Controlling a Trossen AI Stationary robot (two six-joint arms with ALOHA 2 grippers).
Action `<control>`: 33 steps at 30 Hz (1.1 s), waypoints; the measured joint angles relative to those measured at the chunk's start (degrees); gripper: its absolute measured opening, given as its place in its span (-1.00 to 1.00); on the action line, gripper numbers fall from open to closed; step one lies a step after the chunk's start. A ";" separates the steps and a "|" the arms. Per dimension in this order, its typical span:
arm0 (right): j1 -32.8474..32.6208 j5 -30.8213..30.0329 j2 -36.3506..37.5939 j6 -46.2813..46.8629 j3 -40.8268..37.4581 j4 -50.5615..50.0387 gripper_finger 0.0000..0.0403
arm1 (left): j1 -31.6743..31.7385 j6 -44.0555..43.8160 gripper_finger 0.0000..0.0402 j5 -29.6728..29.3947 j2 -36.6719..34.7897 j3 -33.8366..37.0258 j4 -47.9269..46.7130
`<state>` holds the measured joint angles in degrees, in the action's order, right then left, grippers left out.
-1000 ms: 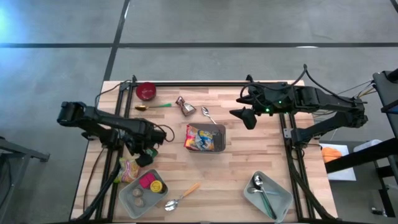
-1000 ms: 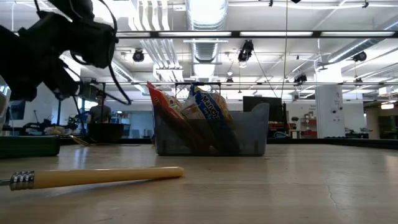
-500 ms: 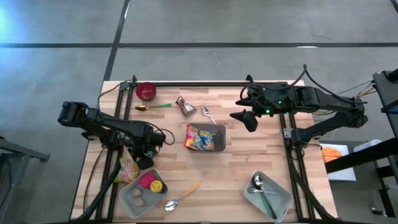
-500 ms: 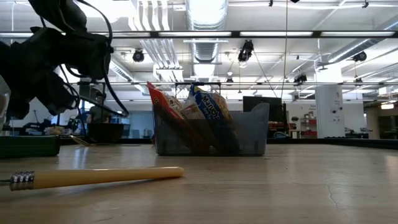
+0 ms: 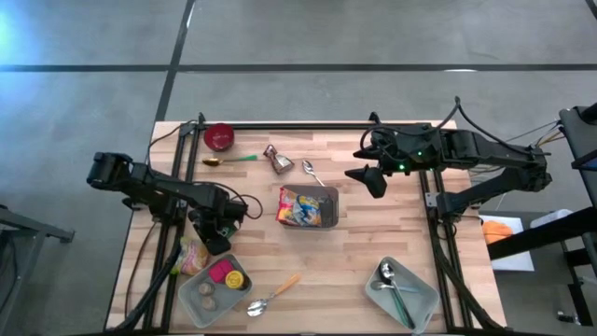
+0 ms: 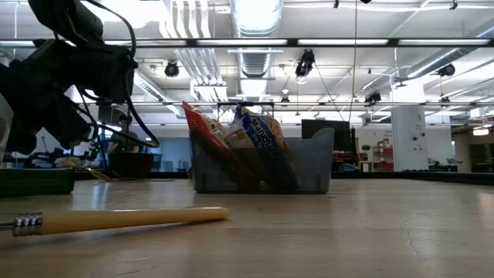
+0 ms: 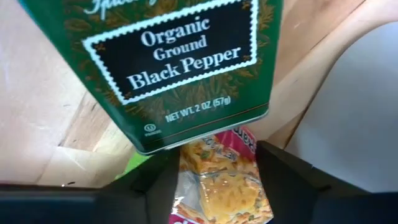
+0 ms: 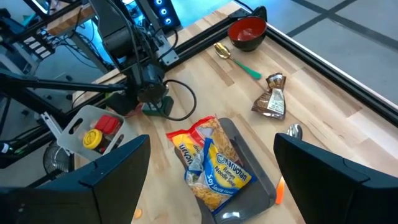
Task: Pick & Place Food Item
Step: Put the green noodle pack into the black bin
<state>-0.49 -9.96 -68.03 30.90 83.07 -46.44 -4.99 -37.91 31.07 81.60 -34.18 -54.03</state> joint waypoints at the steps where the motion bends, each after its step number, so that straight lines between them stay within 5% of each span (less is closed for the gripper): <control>1: 0.00 0.00 0.00 0.00 0.00 0.02 0.68 | 0.00 0.00 -0.03 -0.04 0.00 0.01 0.02; 10: 0.00 -0.02 0.00 -0.02 0.00 0.02 0.68 | 0.00 -0.53 -0.93 -0.17 0.02 0.01 -0.10; 19: 0.00 -0.04 0.00 -0.02 0.00 0.04 0.68 | 0.00 -3.58 -0.99 0.55 -0.22 -0.42 -1.08; 33: 0.00 -0.46 -0.04 0.16 0.02 4.30 0.68 | 0.11 -3.96 -0.99 -5.50 -6.19 -14.16 -10.56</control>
<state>-0.49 -10.41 -68.07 31.06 83.09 -42.13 -4.89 -41.87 25.57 75.42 -48.34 -64.59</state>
